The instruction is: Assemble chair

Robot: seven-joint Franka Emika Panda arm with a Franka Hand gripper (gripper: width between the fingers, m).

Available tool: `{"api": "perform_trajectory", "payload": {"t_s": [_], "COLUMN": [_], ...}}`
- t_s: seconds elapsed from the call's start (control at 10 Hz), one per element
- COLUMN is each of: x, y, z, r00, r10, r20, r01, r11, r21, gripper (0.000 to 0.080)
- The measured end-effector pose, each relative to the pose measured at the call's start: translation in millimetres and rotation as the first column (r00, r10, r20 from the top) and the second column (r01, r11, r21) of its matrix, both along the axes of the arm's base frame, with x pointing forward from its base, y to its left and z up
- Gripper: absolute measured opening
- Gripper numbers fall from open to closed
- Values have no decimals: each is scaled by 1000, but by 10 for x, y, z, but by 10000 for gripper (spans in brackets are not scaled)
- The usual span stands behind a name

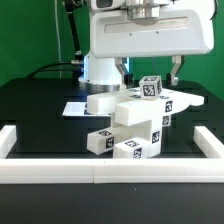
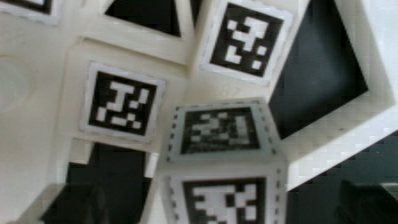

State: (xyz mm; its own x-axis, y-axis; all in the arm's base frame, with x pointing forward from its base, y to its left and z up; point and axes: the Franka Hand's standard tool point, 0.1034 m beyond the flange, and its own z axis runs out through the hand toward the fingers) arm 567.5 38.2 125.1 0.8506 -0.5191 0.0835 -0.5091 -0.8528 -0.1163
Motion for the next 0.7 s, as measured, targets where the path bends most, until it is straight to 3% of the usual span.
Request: {"api": "perform_trajectory", "payload": {"t_s": [0.4, 0.5, 0.6, 0.7], "x": [-56, -56, -56, -56], "y": [-3, -4, -4, -6], "z": [-48, -48, -48, -47], "r00": [1000, 1000, 1000, 1000], "r10": [-2, -2, -2, -2], "r20": [-12, -12, -11, -11], "r01": [2, 2, 2, 2], "r11": [1000, 1000, 1000, 1000], "r21": [-2, -2, -2, -2], "gripper": [622, 450, 450, 284]}}
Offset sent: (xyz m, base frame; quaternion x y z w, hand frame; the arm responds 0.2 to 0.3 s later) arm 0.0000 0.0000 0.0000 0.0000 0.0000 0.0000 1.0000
